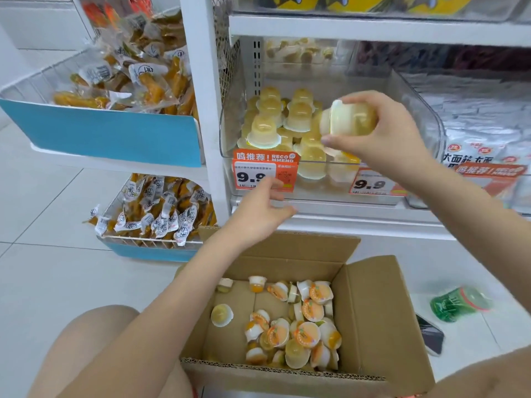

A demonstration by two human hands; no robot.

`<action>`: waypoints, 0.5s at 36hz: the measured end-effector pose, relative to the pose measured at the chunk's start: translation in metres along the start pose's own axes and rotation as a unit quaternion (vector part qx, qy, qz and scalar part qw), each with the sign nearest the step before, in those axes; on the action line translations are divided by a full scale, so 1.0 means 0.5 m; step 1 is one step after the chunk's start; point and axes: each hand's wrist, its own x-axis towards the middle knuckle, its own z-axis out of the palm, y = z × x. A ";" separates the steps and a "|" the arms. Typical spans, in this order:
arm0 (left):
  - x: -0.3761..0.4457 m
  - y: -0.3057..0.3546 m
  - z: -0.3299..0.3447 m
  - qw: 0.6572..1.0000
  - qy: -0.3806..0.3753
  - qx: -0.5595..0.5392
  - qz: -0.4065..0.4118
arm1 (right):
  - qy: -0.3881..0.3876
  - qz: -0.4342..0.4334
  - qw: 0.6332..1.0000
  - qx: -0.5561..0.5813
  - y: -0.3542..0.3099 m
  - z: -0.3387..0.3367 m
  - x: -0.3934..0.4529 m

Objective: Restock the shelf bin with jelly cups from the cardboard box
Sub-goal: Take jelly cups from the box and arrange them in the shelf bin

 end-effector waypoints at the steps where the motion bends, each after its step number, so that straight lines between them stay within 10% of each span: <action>1: 0.010 0.007 -0.005 1.000 0.009 -0.006 0.008 | -0.016 0.002 0.999 -0.037 -0.007 -0.003 0.034; 7: 0.043 0.010 -0.015 0.998 0.027 0.039 0.050 | -0.195 -0.022 0.955 -0.224 -0.037 0.031 0.177; 18: 0.047 -0.008 -0.021 0.987 0.031 0.122 0.097 | -0.275 -0.038 0.915 -0.294 -0.010 0.102 0.211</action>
